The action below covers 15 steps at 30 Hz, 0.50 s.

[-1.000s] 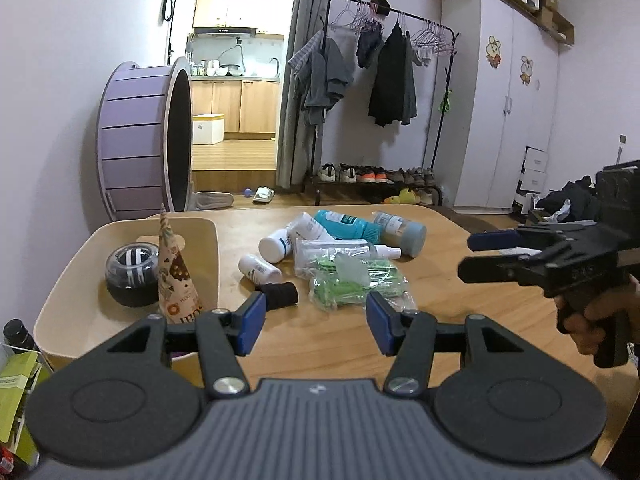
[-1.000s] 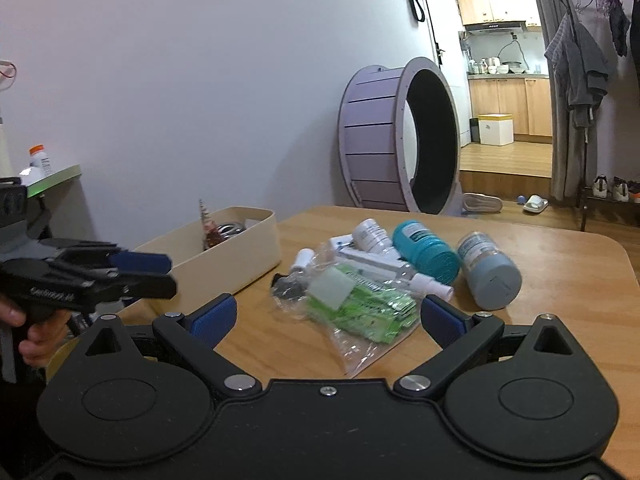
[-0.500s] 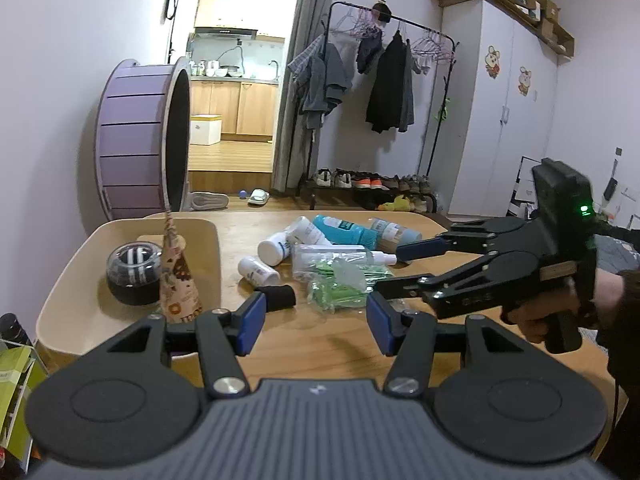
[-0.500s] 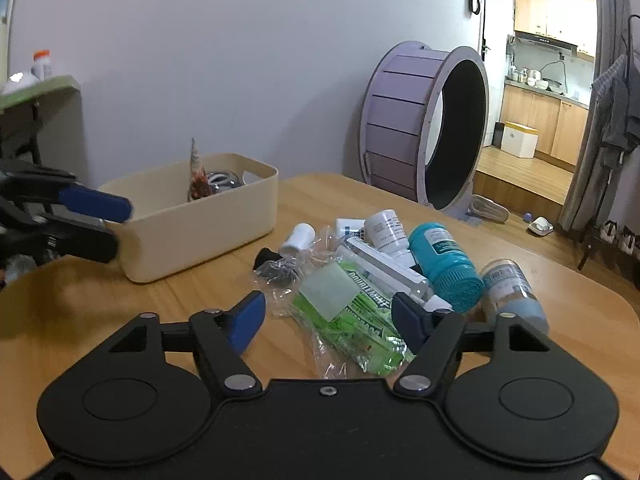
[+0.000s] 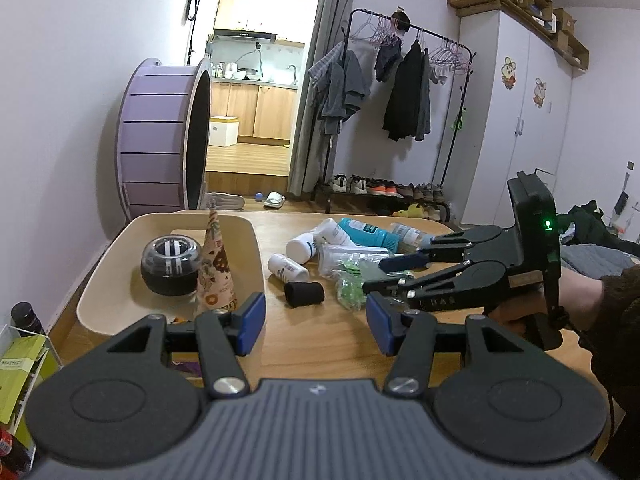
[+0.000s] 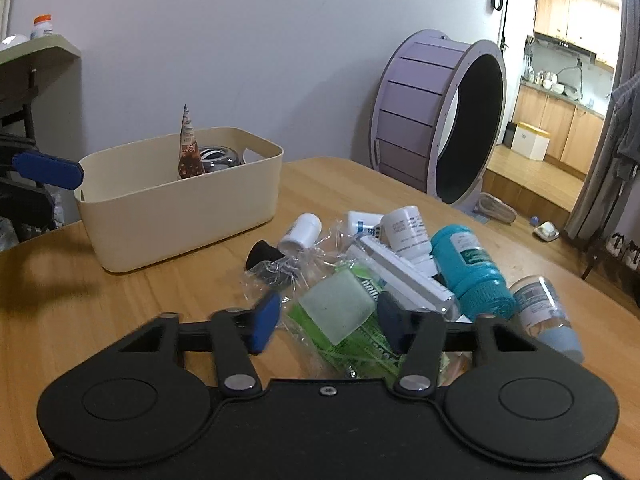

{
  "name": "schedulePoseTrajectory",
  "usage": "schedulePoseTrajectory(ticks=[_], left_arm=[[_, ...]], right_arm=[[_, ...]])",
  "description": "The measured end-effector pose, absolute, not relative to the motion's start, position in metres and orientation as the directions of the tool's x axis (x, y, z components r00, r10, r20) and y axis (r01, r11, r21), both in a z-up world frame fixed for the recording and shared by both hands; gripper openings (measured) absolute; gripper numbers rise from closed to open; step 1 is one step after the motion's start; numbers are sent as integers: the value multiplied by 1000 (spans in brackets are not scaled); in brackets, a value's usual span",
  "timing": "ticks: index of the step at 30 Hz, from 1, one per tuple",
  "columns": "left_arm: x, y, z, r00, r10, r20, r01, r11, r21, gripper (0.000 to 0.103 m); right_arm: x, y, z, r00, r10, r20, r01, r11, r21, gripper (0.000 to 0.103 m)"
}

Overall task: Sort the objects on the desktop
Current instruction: 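Move the right gripper toward the clear square packet beside the green bag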

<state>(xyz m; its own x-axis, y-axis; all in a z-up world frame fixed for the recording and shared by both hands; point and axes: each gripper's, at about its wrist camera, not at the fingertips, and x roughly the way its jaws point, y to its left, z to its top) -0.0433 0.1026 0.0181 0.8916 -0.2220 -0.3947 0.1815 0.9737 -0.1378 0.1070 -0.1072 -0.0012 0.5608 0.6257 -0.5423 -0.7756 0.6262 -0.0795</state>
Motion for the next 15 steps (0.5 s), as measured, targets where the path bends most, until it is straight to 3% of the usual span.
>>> schedulePoseTrajectory(ticks=[4,15], left_arm=[[-44,103,19,893,-222,-391,182,974,-138,55],[-62,113,20,909,-191,-371,138,977,-165,55]], right_arm=[[108,-118,3,550,644,-531,-773,634,-31,21],[100,-129,34,527,714,-460,-778,623,76,6]])
